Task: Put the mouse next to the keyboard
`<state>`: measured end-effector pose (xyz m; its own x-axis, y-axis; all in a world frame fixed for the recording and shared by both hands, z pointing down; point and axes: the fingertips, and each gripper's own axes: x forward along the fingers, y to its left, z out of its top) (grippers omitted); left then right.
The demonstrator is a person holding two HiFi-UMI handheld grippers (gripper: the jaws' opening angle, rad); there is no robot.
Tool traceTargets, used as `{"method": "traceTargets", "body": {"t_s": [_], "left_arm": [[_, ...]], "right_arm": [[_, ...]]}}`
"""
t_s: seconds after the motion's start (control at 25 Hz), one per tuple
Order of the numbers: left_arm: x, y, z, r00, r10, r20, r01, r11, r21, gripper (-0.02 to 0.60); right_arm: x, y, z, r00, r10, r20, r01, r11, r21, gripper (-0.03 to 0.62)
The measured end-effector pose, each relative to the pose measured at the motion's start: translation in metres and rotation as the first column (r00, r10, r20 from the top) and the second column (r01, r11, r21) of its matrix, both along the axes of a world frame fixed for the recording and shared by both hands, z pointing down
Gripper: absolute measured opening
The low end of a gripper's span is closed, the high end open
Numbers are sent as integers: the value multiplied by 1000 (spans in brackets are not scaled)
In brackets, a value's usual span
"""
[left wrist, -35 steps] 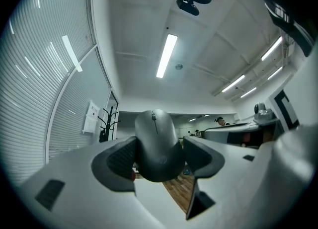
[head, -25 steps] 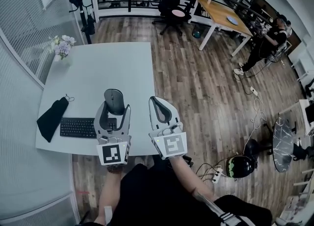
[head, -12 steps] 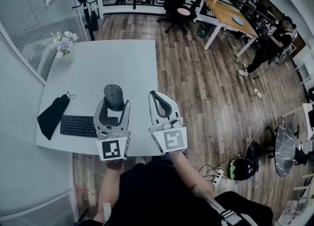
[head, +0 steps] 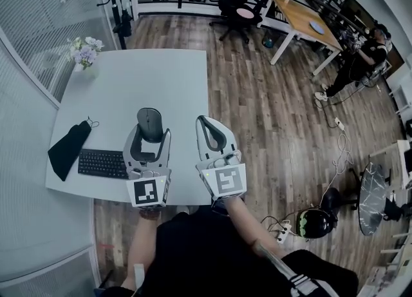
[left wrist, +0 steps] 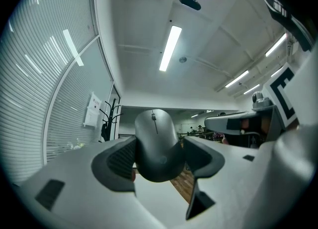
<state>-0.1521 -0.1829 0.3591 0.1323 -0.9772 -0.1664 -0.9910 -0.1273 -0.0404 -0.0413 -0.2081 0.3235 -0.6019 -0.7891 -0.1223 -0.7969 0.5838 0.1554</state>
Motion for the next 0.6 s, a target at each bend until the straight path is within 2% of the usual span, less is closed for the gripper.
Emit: {"method": "traceTargets", "body": {"t_s": [0.24, 0.6], "left_arm": [[4, -9, 15, 1000, 7, -1, -7, 999, -41, 301], [1, -21, 44, 999, 5, 34, -1, 992, -126, 301]], "right_arm": [[4, -8, 3, 1000, 10, 0, -10, 1000, -2, 0], [16, -19, 7, 998, 60, -19, -61, 997, -51, 0]]}}
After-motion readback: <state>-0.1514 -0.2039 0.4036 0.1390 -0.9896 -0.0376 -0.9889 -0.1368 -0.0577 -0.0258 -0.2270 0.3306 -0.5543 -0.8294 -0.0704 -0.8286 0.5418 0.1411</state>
